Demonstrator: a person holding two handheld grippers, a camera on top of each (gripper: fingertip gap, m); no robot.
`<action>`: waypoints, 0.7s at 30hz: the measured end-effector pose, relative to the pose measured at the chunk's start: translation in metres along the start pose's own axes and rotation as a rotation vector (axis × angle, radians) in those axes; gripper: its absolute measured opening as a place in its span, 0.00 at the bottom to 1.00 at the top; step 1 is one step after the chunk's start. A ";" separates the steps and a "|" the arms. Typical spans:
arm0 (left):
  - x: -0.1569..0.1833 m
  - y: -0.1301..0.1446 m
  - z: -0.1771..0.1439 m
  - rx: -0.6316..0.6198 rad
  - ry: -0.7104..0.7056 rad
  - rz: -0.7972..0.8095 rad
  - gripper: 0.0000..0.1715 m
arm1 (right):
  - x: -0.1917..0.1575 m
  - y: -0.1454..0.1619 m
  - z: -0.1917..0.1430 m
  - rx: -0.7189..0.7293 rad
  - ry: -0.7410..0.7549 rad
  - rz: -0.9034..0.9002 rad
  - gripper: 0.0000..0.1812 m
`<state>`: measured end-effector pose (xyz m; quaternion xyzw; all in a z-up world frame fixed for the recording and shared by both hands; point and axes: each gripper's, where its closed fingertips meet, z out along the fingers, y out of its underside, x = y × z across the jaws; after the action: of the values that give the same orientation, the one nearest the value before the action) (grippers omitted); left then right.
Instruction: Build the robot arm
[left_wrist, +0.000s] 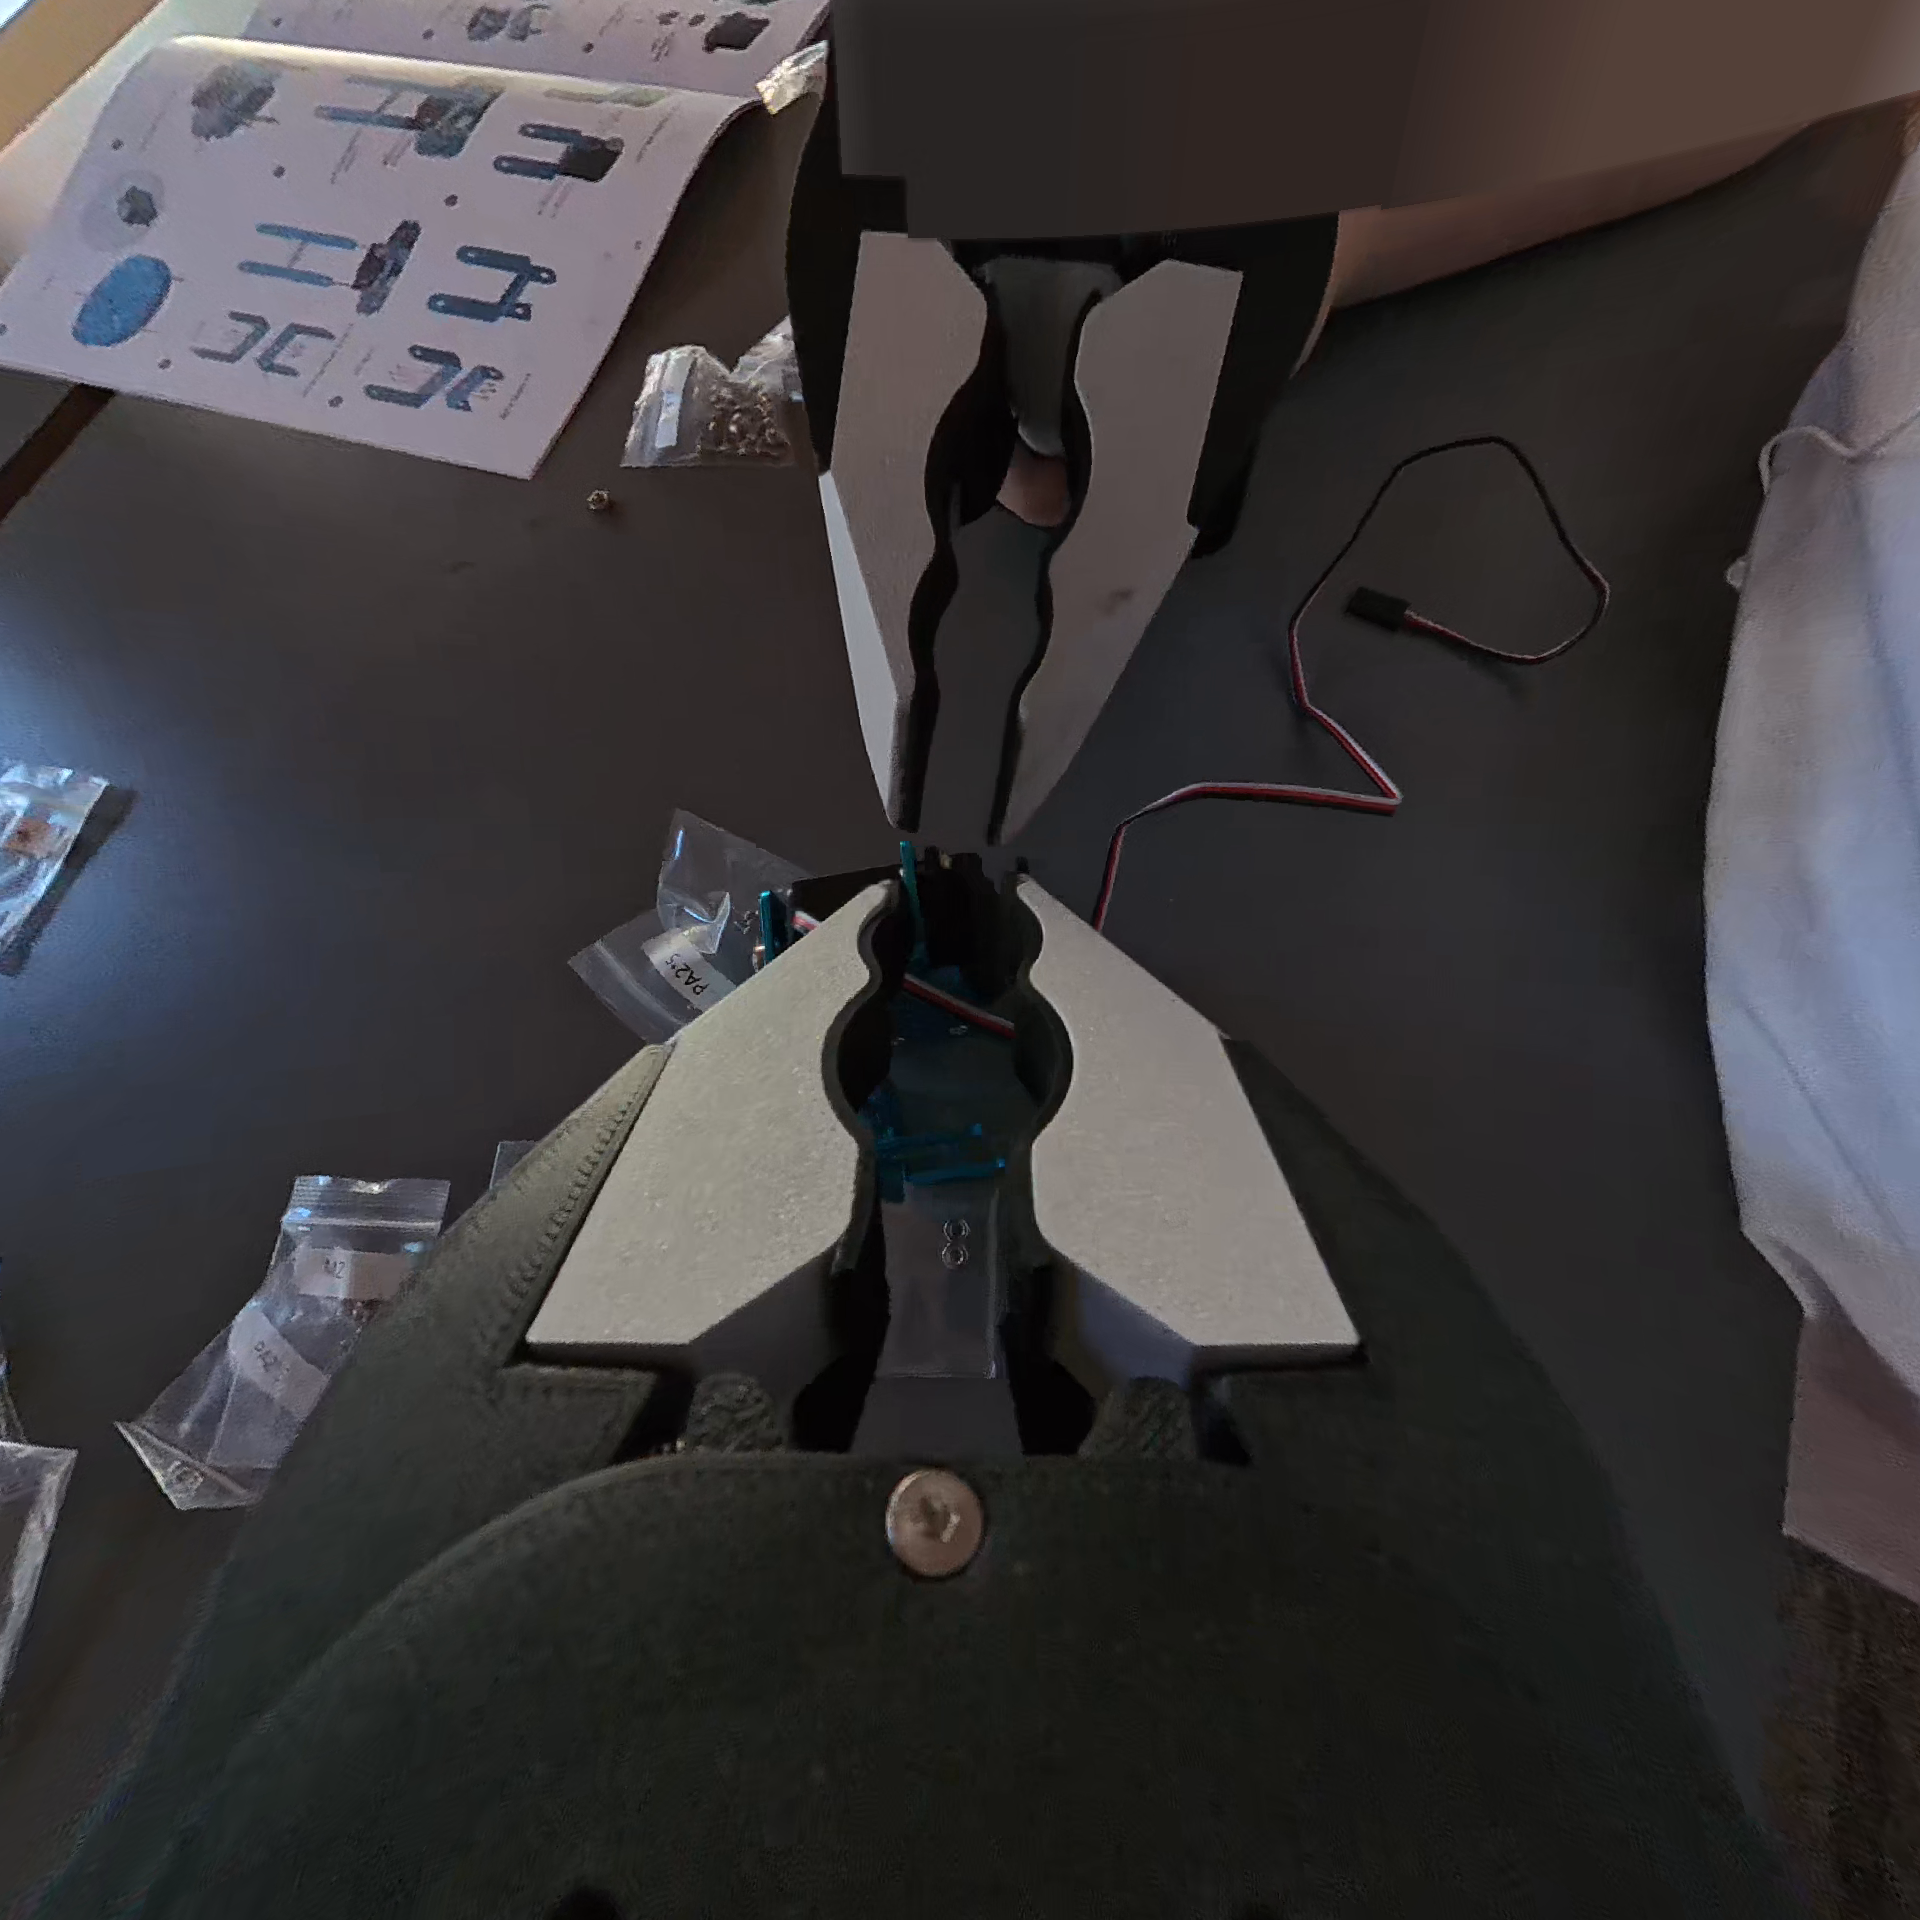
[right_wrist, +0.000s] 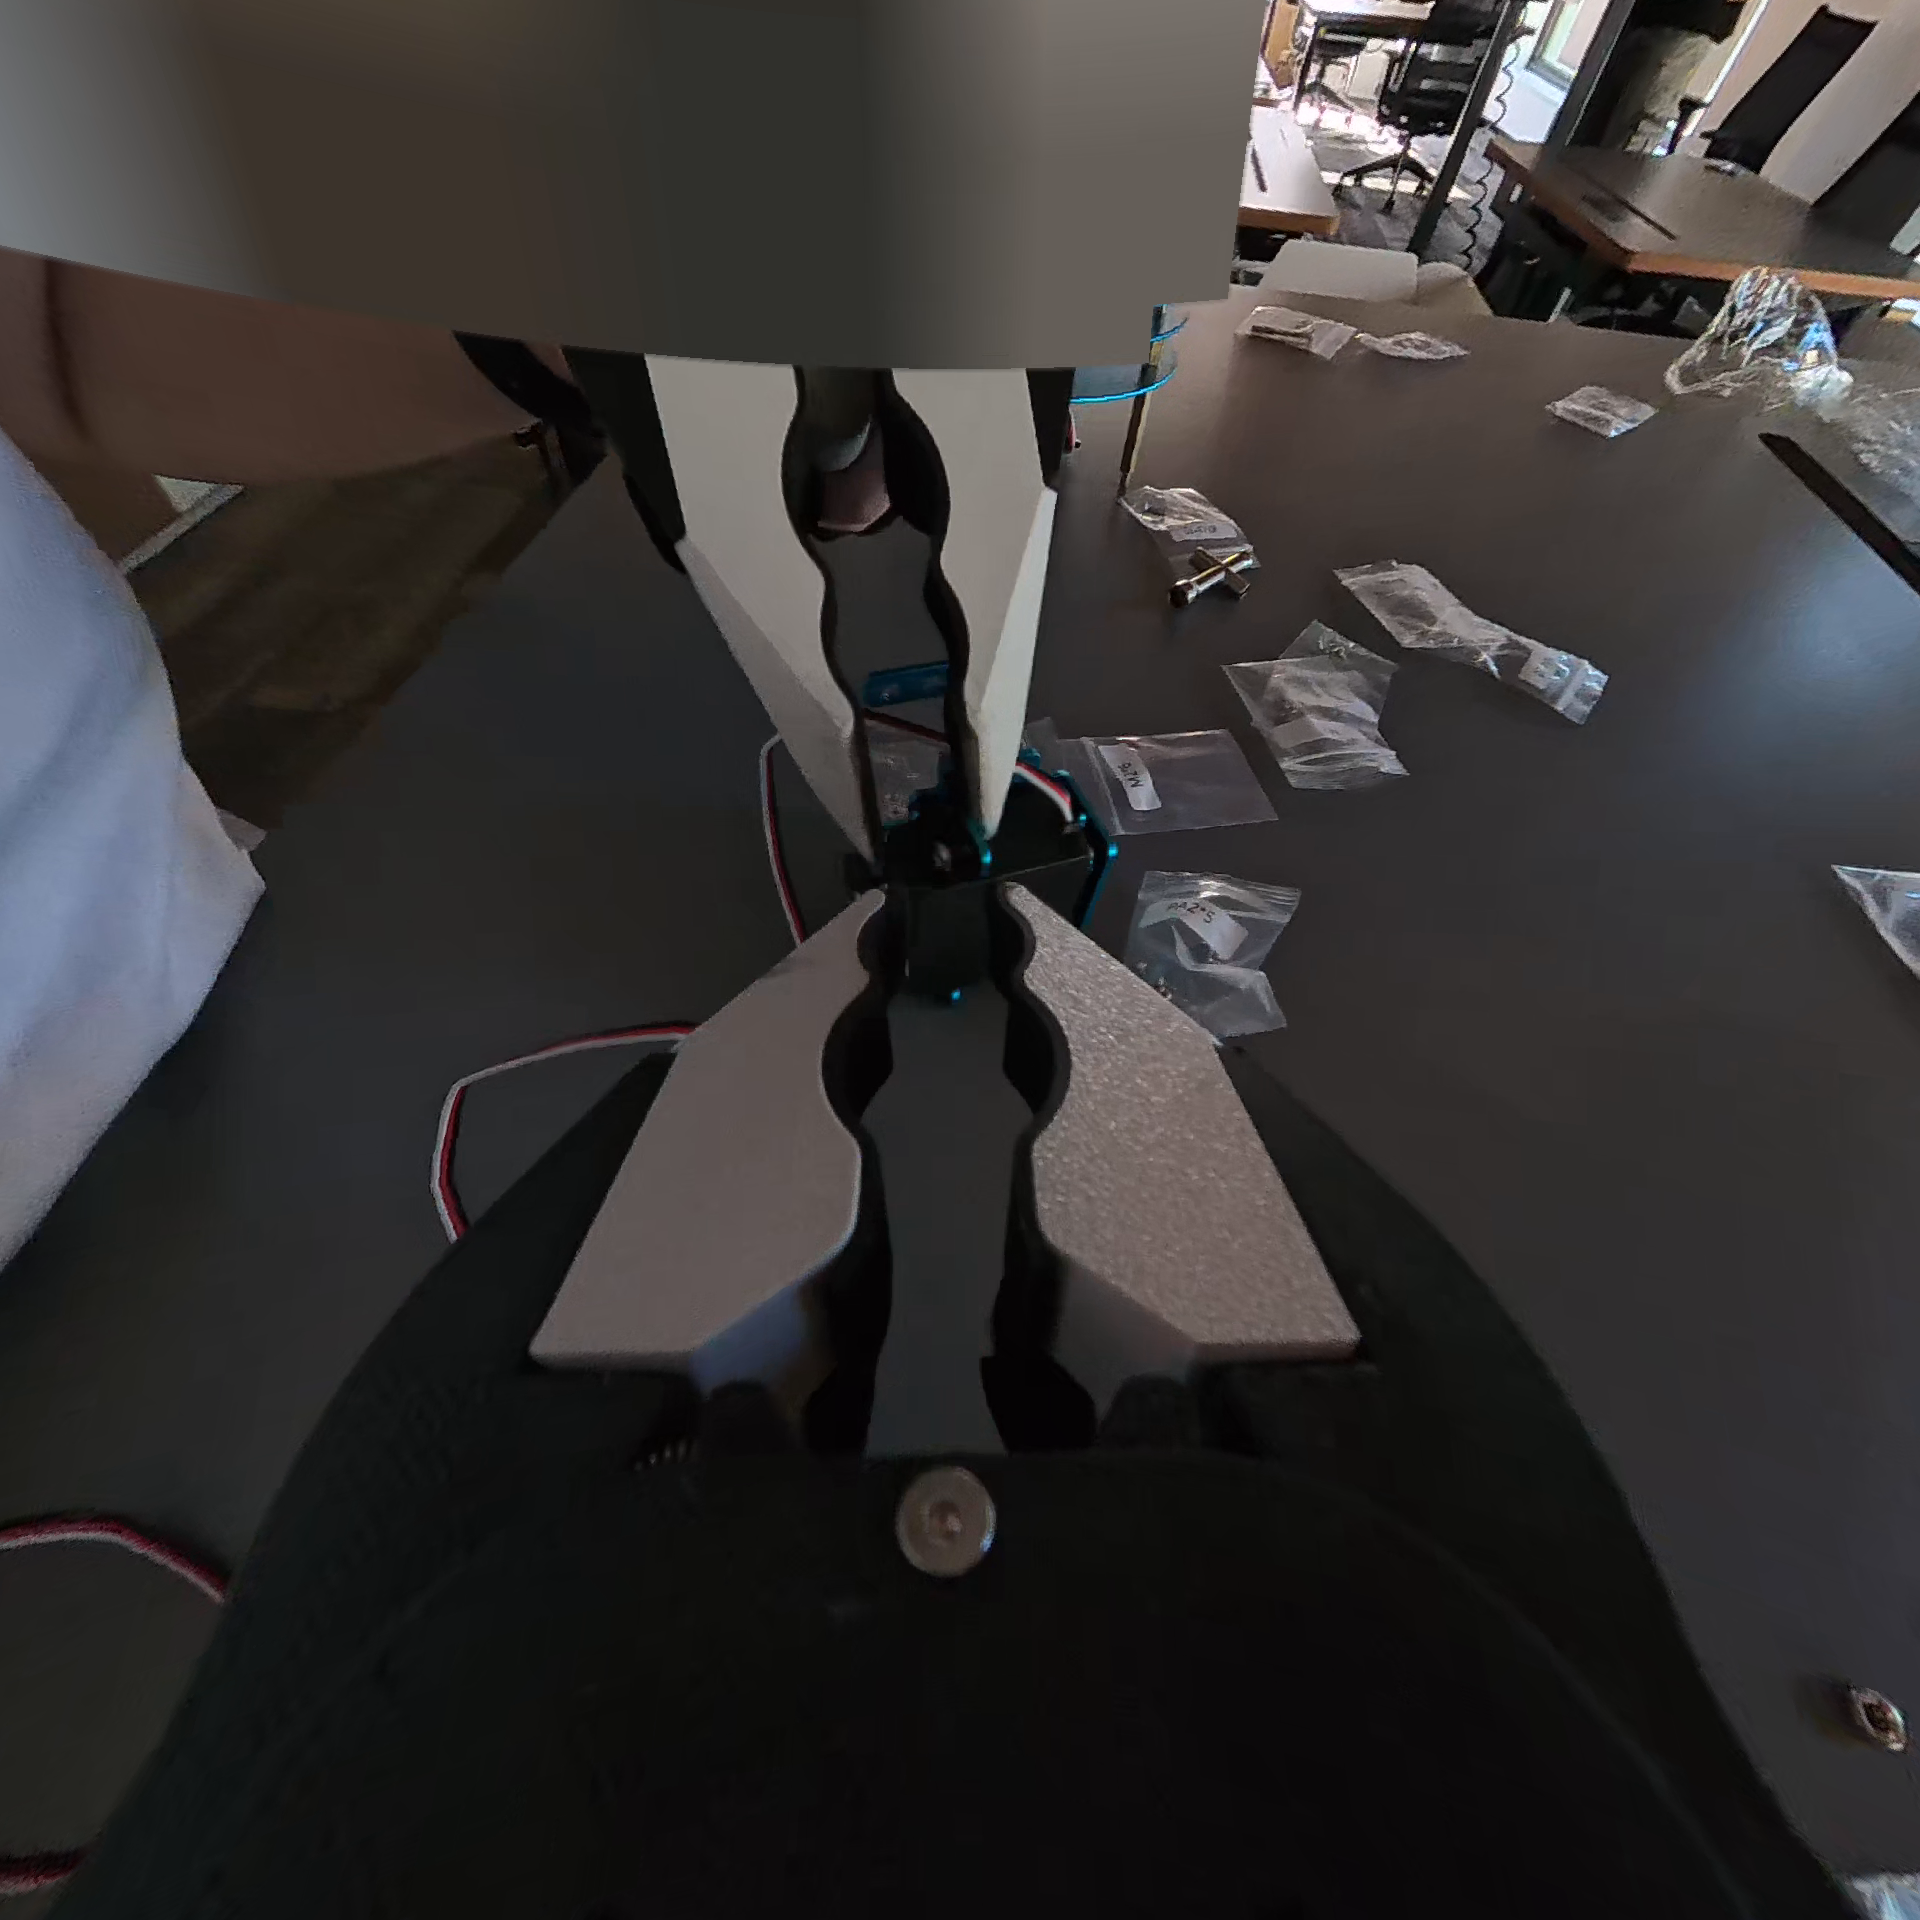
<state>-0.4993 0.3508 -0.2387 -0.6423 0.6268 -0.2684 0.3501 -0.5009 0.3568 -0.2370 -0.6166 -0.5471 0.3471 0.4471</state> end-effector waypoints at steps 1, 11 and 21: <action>-0.001 -0.001 -0.001 0.003 -0.002 -0.021 0.12 | 0.001 0.000 0.001 -0.005 -0.006 -0.003 0.08; -0.012 0.002 -0.008 -0.046 -0.143 -0.059 0.13 | 0.001 0.000 0.009 -0.018 -0.114 0.064 0.05; -0.007 0.007 -0.006 -0.065 -0.184 -0.059 0.10 | -0.016 0.005 0.019 -0.061 -0.096 -0.035 0.00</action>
<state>-0.5090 0.3575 -0.2397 -0.6933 0.5813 -0.1980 0.3771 -0.5195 0.3439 -0.2494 -0.6028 -0.5892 0.3515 0.4073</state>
